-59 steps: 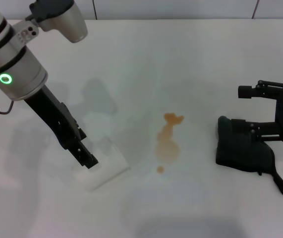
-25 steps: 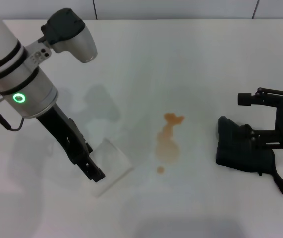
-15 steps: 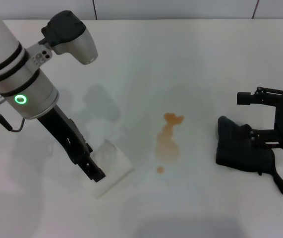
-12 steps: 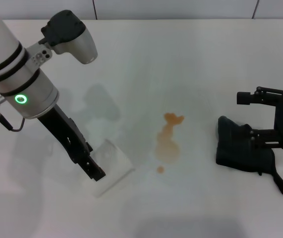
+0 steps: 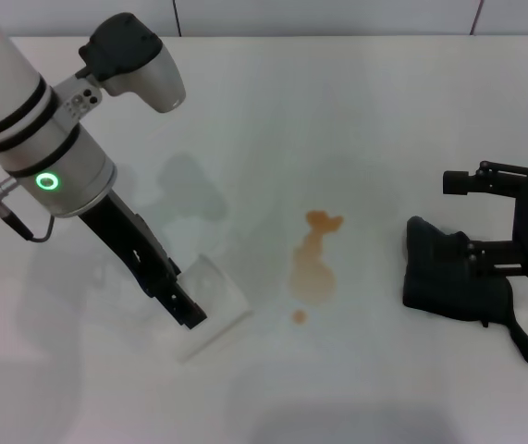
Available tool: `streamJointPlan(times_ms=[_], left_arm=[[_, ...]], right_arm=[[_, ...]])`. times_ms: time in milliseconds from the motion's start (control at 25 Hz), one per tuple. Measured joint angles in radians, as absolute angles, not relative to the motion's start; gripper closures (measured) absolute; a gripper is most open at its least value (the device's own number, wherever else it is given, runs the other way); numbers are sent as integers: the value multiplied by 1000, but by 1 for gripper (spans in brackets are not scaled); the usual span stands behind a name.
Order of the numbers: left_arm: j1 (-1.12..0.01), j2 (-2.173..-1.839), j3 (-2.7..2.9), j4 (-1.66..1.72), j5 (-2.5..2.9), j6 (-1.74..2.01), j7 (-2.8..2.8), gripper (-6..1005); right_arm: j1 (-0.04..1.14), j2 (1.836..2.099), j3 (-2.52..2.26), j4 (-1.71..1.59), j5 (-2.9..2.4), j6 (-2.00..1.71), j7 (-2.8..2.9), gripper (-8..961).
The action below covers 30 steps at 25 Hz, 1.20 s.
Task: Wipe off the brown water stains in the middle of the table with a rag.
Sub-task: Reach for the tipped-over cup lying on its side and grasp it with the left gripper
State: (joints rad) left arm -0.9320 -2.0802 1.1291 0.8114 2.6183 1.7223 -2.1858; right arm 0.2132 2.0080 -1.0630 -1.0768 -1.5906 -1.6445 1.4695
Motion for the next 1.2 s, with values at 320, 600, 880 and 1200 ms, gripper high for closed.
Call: streamJointPlan(times_ms=[320,600,880,1200], left_arm=[[-931,-2082,1129,792,2616,1689,-2194,138],[-933,-2082,1134,788,2616,1673,-2192,137],[-940,-2082,1138,785,2615,1653,-2168,137],[-942,-2079,1192,770,2595,1621,-2151,138]], right_arm=[[211,2008,-1063,-1079,-1591,-1644,1470,127],[213,2008,-1063,-1082,-1591,-1644,1470,127],[215,2008,-1063,-1080,-1591,-1644,1471,127],[216,2008,-1063,-1084,-1591,-1644,1475,127]])
